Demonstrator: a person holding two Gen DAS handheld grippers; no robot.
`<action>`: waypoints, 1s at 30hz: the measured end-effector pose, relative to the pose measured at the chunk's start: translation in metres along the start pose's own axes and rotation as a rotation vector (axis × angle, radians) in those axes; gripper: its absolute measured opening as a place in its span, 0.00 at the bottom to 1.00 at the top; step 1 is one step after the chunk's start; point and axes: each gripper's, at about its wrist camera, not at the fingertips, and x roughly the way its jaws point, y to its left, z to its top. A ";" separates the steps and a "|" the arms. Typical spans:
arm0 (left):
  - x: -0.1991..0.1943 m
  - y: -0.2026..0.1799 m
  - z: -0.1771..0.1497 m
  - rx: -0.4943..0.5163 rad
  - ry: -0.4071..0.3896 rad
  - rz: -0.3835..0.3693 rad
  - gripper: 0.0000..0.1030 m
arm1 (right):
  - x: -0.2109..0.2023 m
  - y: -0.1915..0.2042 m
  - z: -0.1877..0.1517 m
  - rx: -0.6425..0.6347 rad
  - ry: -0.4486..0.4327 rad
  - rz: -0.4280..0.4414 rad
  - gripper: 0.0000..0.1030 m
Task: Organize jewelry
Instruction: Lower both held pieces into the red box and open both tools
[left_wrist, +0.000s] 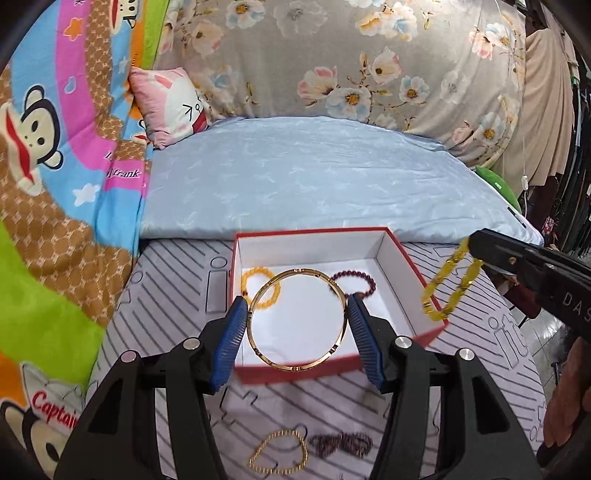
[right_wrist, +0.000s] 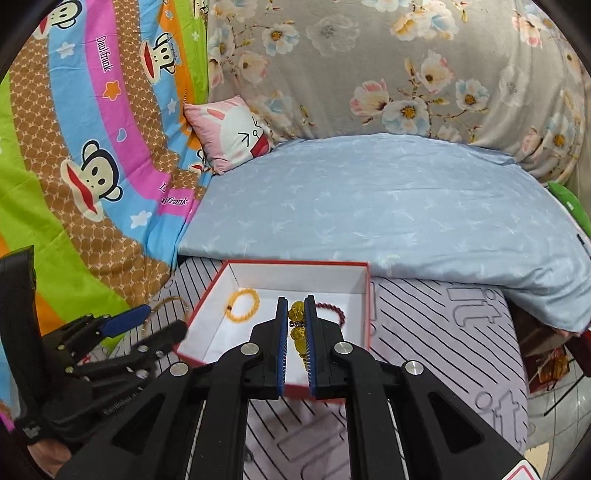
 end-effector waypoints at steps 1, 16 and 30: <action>0.007 -0.001 0.004 0.005 0.000 0.002 0.52 | 0.009 0.000 0.003 0.003 0.006 0.004 0.08; 0.090 0.007 -0.008 -0.005 0.103 0.047 0.58 | 0.104 -0.021 -0.020 0.043 0.154 -0.052 0.20; 0.025 0.029 -0.026 -0.073 0.020 0.061 0.76 | 0.038 -0.018 -0.047 -0.004 0.065 -0.091 0.43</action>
